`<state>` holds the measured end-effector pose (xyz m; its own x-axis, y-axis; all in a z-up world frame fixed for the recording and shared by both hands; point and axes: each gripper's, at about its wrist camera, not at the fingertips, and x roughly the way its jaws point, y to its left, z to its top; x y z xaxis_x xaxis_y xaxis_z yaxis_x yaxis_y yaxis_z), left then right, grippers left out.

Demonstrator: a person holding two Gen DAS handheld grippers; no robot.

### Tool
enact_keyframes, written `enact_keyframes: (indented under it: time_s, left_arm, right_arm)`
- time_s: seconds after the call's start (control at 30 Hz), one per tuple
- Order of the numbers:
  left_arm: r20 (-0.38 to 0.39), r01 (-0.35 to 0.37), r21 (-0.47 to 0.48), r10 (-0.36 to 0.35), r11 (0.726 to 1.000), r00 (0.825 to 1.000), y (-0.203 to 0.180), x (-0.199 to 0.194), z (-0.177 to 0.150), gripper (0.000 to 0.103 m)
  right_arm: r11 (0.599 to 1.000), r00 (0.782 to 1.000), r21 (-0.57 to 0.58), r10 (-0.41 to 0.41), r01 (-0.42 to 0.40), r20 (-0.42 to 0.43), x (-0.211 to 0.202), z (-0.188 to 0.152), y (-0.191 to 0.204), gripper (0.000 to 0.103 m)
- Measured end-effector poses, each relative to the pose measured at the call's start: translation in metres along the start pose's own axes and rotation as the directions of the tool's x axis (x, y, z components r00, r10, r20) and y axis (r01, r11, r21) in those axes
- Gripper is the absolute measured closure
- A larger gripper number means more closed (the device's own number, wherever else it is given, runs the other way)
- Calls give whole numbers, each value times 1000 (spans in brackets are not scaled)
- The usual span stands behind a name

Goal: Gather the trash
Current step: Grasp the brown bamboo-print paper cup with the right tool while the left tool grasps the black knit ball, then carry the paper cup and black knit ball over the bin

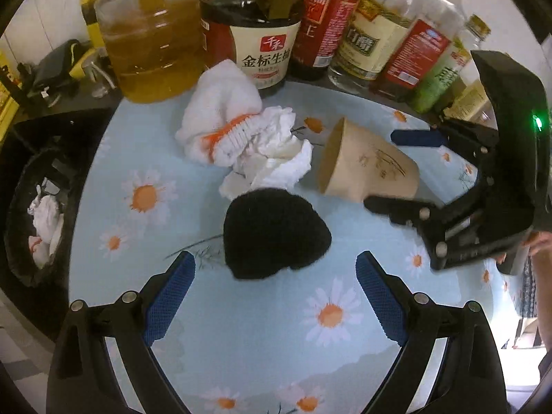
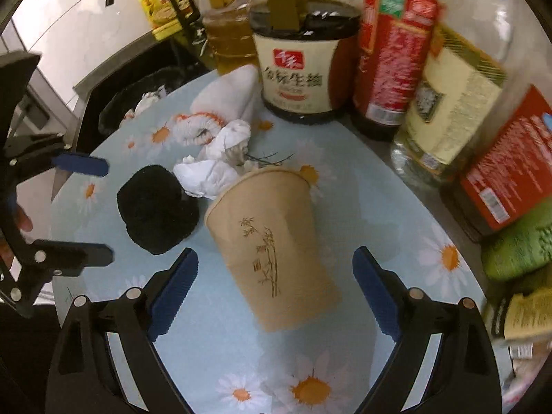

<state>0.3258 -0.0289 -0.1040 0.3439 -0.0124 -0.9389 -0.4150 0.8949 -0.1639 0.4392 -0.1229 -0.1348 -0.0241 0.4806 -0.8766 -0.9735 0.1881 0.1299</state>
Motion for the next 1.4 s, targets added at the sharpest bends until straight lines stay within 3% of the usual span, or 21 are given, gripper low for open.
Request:
enact_keyframes:
  time_s: [0.27, 0.53, 0.8, 1.0, 1.4]
  left_arm:
    - [-27, -34, 20, 34, 999, 999, -1, 20, 9, 11]
    - [-23, -57, 37, 58, 998, 998, -4, 31, 15, 11]
    - [-31, -50, 50, 51, 998, 998, -8, 40, 16, 13]
    - [-48, -34, 56, 37, 998, 998, -11, 50, 18, 30]
    - [-23, -14, 20, 14, 1000, 1000, 0, 40, 4, 32]
  right_arm:
    - [1000, 1000, 1, 10, -10, -21, 18, -7, -6, 13]
    - [1000, 1000, -26, 13, -13, -12, 20, -12, -4, 42]
    - [1000, 999, -1, 29, -29, 19, 6, -21, -10, 43]
    - [998, 998, 46, 28, -31, 62, -10, -29, -11, 43]
    - [992, 989, 114, 27, -44, 148, -45, -52, 1, 43]
